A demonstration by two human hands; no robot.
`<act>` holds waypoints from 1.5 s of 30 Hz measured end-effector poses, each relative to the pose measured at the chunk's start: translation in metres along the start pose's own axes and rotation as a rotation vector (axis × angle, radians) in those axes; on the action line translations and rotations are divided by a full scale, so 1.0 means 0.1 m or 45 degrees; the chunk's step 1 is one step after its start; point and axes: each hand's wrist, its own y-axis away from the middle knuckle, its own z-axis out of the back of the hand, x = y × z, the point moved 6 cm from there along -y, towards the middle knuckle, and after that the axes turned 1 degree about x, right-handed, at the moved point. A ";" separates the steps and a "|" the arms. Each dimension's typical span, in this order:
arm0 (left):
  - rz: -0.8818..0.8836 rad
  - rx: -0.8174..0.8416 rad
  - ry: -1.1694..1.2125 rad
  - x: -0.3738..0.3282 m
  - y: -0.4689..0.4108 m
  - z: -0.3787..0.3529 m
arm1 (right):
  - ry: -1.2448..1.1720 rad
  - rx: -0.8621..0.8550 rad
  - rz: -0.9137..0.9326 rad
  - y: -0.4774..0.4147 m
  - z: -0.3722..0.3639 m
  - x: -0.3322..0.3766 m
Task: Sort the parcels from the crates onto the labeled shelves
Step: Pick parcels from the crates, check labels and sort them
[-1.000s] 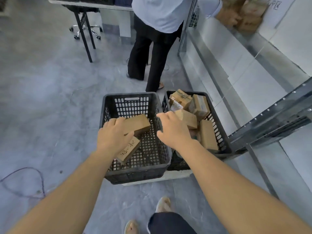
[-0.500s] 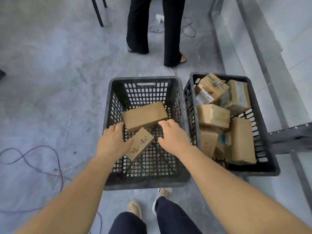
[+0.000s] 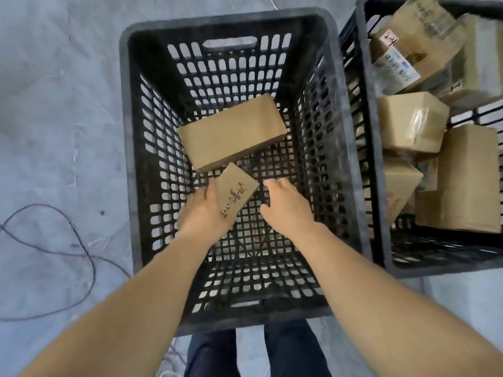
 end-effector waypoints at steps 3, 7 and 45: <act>0.053 0.066 -0.110 0.02 -0.17 -0.28 | -0.006 0.018 -0.012 -0.11 -0.19 -0.06; 0.098 0.051 -0.117 0.01 -0.30 -0.43 | -0.037 0.024 -0.022 -0.19 -0.27 -0.17; -0.185 -0.147 1.170 -0.70 1.37 2.52 | -0.717 -0.292 0.178 1.36 2.21 0.78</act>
